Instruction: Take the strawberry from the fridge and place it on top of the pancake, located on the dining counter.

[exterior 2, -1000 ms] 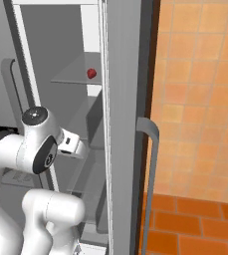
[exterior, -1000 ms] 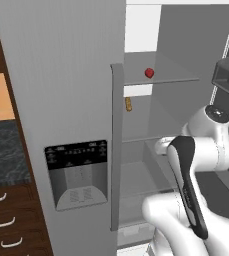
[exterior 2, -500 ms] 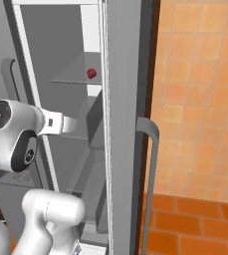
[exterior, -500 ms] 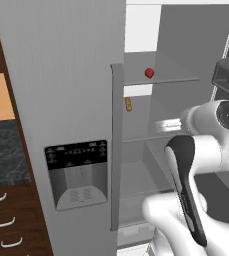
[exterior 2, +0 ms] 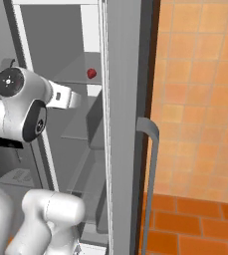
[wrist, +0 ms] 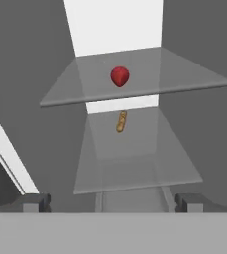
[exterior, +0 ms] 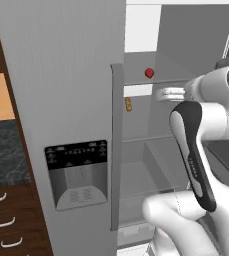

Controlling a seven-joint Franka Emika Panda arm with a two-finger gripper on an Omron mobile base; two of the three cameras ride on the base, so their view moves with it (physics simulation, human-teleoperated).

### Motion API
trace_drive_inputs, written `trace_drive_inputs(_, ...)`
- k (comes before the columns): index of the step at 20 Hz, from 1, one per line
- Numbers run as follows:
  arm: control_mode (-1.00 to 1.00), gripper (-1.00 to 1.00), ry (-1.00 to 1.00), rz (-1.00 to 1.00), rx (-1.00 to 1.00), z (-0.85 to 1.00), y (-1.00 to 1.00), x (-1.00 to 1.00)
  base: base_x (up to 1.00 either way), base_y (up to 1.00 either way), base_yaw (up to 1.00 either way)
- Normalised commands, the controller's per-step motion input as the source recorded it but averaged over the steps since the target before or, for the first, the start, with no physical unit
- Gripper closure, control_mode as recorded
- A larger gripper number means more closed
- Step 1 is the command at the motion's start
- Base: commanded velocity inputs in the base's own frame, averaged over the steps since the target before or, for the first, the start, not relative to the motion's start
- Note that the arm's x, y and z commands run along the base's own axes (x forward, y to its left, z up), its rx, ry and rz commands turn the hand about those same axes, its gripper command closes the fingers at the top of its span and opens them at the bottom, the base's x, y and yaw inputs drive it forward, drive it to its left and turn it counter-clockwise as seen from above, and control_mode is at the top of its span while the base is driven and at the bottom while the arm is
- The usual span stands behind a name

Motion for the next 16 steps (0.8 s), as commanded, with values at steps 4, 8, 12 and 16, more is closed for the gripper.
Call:
trace_drive_inputs(4, -1.00, -1.00, -0.07, 0.00, -0.08, 0.33, -0.02, 0.32, 0.00, 0.00, 0.00)
trace_drive_inputs(8, -1.00, -1.00, 0.04, 0.01, 0.00, 0.35, 0.01, 0.40, 0.00, 0.00, 0.00)
trace_drive_inputs(12, -1.00, -1.00, 0.05, -0.04, 0.00, 0.05, -0.31, 0.87, 0.00, 0.00, 0.00)
trace_drive_inputs(16, -1.00, -1.00, 0.05, -0.02, 0.03, 0.00, -0.14, 0.79, 0.00, 0.00, 0.00)
